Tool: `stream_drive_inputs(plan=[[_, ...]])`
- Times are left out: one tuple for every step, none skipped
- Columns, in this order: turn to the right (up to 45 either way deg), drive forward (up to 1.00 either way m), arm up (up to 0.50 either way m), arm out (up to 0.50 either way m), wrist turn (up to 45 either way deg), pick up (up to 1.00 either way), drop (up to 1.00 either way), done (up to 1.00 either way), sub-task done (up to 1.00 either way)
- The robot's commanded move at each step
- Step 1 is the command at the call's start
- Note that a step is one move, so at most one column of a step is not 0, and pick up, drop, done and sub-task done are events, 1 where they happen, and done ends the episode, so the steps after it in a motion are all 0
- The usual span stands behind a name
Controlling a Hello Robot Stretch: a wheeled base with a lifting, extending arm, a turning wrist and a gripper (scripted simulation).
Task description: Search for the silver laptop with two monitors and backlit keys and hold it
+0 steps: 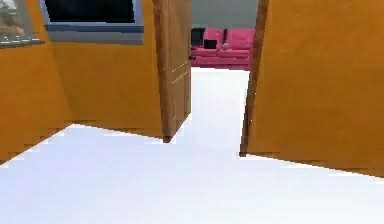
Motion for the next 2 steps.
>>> stream_drive_inputs(plan=[[0.0, 0.60, 0.00, 0.00, 0.0, 0.00, 0.00, 0.00, 0.00], [45.0, 0.00, 0.00, 0.00, 0.0, 0.00, 0.00, 0.00, 0.00]])
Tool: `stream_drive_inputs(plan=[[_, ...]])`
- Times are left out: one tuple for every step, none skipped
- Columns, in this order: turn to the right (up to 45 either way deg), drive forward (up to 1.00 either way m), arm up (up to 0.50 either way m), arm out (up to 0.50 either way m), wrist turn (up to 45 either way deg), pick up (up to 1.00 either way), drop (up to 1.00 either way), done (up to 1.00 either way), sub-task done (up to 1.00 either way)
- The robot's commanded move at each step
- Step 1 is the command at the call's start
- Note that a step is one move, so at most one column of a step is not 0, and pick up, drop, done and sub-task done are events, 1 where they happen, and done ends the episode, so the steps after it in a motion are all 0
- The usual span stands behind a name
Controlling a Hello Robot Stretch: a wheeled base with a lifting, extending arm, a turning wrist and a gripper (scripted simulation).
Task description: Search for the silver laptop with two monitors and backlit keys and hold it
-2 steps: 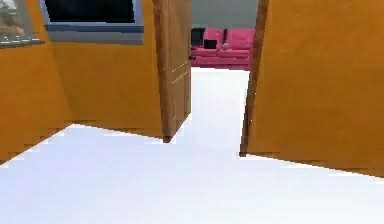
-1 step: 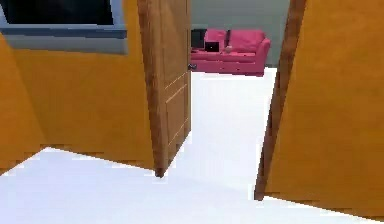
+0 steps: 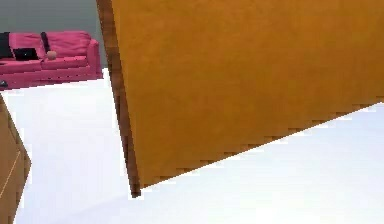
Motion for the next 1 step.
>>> stream_drive_inputs(plan=[[15.0, 0.00, 0.00, 0.00, 0.0, 0.00, 0.00, 0.00, 0.00]])
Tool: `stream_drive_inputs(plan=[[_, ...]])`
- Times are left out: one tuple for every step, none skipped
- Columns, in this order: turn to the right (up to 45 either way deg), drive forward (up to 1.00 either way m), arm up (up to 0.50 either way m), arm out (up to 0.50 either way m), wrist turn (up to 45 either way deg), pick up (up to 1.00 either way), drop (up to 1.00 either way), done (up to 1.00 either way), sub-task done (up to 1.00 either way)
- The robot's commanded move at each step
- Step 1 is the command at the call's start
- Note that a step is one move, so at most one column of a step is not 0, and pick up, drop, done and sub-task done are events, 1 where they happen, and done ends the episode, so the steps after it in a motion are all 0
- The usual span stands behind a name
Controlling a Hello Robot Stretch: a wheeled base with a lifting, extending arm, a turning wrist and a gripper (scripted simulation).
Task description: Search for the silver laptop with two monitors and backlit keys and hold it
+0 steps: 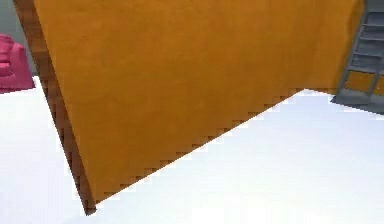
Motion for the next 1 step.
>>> stream_drive_inputs(plan=[[0.0, 0.70, 0.00, 0.00, 0.0, 0.00, 0.00, 0.00, 0.00]])
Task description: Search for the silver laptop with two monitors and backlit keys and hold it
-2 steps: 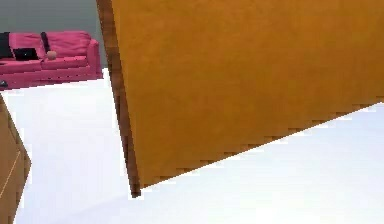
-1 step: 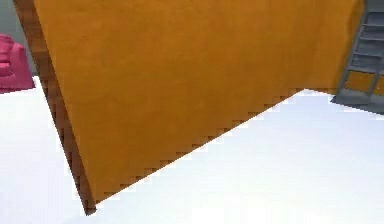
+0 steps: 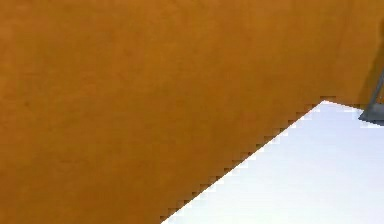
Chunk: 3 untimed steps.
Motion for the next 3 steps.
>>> stream_drive_inputs(plan=[[45.0, 0.00, 0.00, 0.00, 0.0, 0.00, 0.00, 0.00, 0.00], [3.0, 0.00, 0.00, 0.00, 0.0, 0.00, 0.00, 0.00, 0.00], [-45.0, 0.00, 0.00, 0.00, 0.0, 0.00, 0.00, 0.00, 0.00]])
